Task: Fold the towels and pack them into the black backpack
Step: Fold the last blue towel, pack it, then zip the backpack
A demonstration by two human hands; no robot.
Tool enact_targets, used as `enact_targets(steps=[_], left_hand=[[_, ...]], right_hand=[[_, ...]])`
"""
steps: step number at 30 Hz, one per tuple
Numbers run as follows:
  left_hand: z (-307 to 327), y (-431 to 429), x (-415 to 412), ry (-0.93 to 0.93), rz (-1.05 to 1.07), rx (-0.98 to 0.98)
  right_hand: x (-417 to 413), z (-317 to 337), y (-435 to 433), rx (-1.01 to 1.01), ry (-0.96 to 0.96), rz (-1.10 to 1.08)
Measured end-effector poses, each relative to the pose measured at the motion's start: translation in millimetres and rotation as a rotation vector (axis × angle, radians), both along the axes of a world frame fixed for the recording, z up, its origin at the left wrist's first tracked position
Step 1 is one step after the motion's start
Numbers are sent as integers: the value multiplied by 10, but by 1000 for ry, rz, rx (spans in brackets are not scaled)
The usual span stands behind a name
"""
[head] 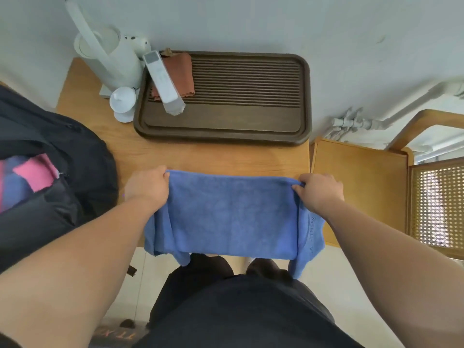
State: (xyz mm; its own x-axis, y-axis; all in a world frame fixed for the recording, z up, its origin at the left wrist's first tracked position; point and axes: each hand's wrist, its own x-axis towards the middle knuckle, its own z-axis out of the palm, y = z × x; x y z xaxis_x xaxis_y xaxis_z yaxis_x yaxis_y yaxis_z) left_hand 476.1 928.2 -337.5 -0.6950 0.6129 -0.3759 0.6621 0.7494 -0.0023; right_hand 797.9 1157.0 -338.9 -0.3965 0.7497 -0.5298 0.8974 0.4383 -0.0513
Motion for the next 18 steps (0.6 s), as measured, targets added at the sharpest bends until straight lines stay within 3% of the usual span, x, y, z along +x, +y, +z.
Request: enact_targets(steps=[5, 8, 12, 15, 18], left_hand=[[-32, 381, -408, 66, -200, 14], [-90, 447, -499, 145, -263, 145], [-189, 333, -310, 136, -189, 297], [-284, 66, -16, 109, -91, 309], [-347, -341, 255, 54, -41, 250]], right_hand=[[-319, 16, 244, 108, 24, -63], [-486, -2, 243, 196, 64, -89], [-570, -145, -130, 282, 154, 106], [-614, -293, -542, 191, 195, 331], [-673, -382, -830, -3, 77, 425]])
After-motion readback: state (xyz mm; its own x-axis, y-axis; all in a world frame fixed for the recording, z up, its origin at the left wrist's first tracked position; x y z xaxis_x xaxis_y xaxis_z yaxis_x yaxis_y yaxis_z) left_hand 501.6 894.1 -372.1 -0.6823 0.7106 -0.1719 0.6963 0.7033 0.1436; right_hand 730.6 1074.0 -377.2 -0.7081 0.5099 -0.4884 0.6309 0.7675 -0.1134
